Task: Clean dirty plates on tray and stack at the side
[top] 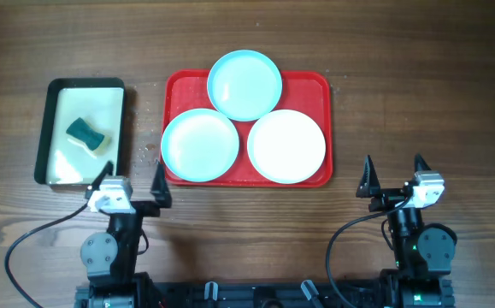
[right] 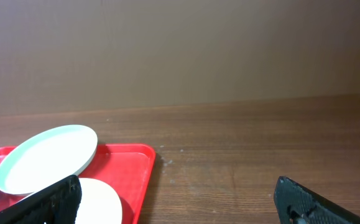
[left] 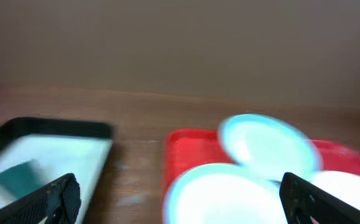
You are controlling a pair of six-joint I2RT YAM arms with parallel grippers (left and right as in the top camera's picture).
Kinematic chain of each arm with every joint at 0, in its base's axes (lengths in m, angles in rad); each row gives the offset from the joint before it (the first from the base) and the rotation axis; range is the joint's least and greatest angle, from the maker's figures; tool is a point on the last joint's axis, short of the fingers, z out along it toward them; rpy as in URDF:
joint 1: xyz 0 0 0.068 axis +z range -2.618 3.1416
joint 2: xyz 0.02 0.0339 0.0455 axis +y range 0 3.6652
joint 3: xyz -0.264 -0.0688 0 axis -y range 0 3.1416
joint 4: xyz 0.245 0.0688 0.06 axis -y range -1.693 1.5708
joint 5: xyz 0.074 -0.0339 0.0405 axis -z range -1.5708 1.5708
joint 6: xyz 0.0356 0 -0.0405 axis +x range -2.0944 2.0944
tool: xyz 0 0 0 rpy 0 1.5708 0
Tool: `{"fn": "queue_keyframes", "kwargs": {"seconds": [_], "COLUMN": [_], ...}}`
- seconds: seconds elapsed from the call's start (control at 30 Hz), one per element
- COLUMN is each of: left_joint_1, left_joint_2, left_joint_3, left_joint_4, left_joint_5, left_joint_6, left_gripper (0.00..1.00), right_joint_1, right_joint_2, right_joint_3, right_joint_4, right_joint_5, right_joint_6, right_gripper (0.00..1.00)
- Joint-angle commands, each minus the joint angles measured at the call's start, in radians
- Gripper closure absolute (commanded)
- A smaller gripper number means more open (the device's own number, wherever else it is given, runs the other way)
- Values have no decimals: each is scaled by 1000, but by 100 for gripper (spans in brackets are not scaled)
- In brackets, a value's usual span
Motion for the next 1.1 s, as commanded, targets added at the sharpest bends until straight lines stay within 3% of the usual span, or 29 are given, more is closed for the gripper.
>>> {"fn": "queue_keyframes", "kwargs": {"seconds": [0.0,0.13,0.2,0.33,0.37,0.5,0.57,0.6,0.7,0.8,0.87,0.9,1.0,1.07], "left_joint_1": [-5,-5,-4,-3,-3,-3,-4,-4,-3,1,50,81,118,121], "left_joint_2": [-11,-11,-10,52,101,499,730,793,934,1036,1190,1253,1354,1380], "left_joint_3": [-3,-2,22,162,227,637,852,901,963,1108,1315,1374,1393,1393], "left_joint_4": [152,460,536,496,437,-144,-425,-491,-513,-676,-927,-973,-974,-969], "left_joint_5": [475,694,673,544,518,322,375,400,397,-7,-220,-238,-110,-124], "left_joint_6": [-61,-87,-113,-99,-48,46,74,74,65,-114,-204,-222,-225,-253], "left_gripper": [0,0,0,0,0,0,0,0,0,0,0,0,0,0], "right_joint_1": [-5,-5,-5,-5,-5,-5,-5,-5,-5,-5,-5,-5,-5,-5], "right_joint_2": [2,2,2,2,2,2,2,2,2,2,2,2,2,2], "right_joint_3": [-2,-2,-2,-2,-2,-2,-2,-2,-2,-2,-2,-2,-2,-2], "right_joint_4": [2,2,2,2,2,2,2,2,2,2,2,2,2,2], "right_joint_5": [18,18,18,18,18,18,18,18,18,18,18,18,18,18], "right_joint_6": [-6,-6,-6,-6,-6,-6,-6,-6,-6,-6,-6,-6,-5,-6], "right_gripper": [0,0,0,0,0,0,0,0,0,0,0,0,0,0]}}
